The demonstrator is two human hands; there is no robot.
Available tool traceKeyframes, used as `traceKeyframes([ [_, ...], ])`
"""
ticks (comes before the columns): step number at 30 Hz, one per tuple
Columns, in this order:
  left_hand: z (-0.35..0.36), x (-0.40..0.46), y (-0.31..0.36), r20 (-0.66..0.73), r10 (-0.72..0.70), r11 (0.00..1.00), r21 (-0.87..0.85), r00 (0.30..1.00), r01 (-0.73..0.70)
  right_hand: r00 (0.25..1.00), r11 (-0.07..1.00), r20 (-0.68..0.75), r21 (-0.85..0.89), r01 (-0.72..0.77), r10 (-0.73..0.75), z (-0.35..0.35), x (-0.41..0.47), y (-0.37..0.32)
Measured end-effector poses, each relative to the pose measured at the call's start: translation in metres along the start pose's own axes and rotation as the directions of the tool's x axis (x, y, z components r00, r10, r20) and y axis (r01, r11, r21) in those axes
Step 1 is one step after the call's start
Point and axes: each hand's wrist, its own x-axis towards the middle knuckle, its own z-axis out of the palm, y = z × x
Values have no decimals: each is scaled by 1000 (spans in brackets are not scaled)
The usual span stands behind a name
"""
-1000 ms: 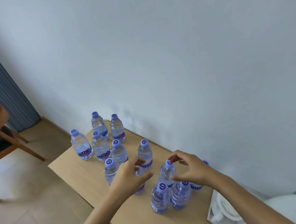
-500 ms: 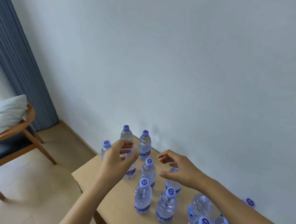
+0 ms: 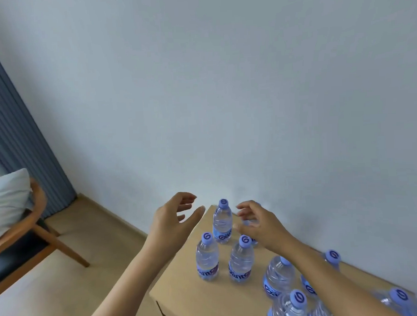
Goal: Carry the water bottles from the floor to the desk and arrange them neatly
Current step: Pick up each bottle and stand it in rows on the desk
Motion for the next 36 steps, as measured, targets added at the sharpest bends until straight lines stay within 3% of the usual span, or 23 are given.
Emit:
traceKeyframes([
  [5, 3, 34, -21, 47, -7, 1000, -2, 999, 7, 996, 996, -7, -37, -84, 84, 7, 44, 5],
  [13, 9, 73, -55, 90, -50, 998, 38, 995, 47, 965, 966, 112, -131, -223, 238, 32, 123, 45],
  [24, 13, 141, -101, 214, -94, 995, 40, 972, 87, 932, 933, 34, -33, -359, 360, 69, 174, 82],
  [31, 5, 188, -109, 446, -41, 999, 45, 894, 23, 922, 924, -54, 15, -382, 382, 55, 164, 38],
  [36, 6, 213, -94, 629, 23, 997, 48, 777, -68, 942, 957, -172, 72, -281, 289, 14, 147, -33],
])
